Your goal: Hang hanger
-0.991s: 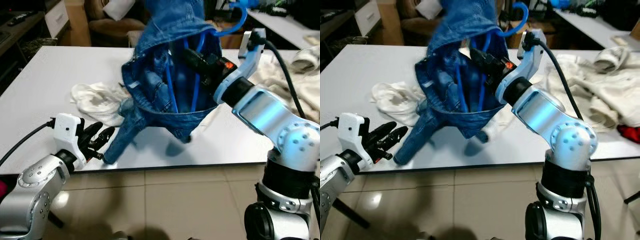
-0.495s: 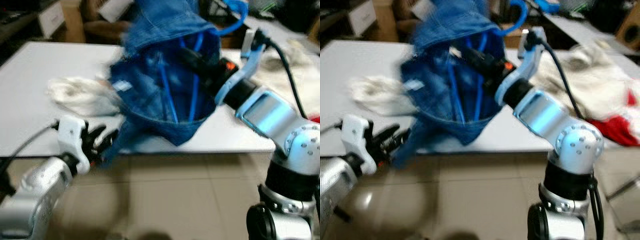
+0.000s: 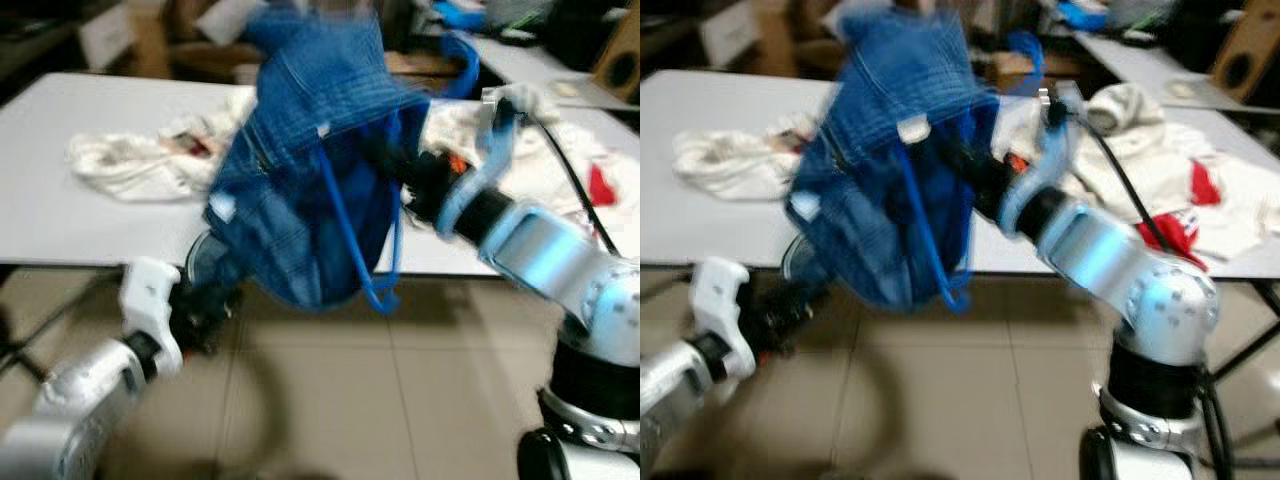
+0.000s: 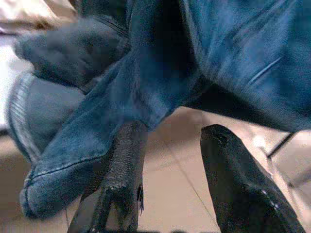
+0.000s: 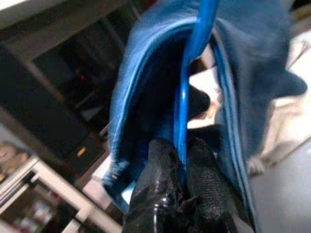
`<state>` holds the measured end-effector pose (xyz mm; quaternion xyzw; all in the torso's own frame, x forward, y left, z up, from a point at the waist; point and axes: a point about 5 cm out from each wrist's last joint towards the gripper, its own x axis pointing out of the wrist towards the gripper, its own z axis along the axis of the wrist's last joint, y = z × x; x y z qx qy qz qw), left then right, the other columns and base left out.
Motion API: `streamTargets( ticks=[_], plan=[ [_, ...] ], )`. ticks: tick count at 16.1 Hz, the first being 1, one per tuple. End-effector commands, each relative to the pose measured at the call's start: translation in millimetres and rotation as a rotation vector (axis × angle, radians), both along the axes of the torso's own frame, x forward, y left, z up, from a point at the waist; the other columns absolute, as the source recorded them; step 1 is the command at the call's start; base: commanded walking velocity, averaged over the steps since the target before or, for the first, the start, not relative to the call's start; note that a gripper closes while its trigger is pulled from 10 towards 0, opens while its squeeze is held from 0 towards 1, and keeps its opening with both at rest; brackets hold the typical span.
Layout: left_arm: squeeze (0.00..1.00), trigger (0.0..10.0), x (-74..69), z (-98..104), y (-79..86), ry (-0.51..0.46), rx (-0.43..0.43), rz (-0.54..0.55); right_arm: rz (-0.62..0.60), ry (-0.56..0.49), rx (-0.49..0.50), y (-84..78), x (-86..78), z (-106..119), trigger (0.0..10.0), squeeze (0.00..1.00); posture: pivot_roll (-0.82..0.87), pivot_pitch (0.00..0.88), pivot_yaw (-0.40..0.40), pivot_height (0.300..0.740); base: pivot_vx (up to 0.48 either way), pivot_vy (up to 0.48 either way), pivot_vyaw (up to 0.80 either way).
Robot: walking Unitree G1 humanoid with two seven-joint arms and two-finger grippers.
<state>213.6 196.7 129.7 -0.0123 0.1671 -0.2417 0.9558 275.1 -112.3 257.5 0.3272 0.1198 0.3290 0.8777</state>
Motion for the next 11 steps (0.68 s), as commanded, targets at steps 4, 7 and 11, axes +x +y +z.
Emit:
streamTargets(
  ticks=[4,7,11],
  plan=[
    [0.0,10.0,-3.8,-2,16.9,0.008,0.094,0.032,0.151,-0.102,-0.039,10.8,-14.9,4,10.0,0.0,0.01,0.0,-0.034,0.74,0.0,0.0,0.8],
    [0.0,10.0,-7.2,8,35.6,-0.011,0.099,0.057,0.191,-0.176,-0.073,7.9,-20.1,1,10.0,0.0,0.02,0.0,-0.049,0.74,0.0,0.0,0.8],
    [0.0,10.0,-2.1,32,33.9,-0.134,0.074,0.041,0.169,-0.212,-0.101,-1.9,-18.8,-26,10.0,0.0,0.03,0.0,-0.059,0.74,0.0,0.0,0.8]
  ],
)
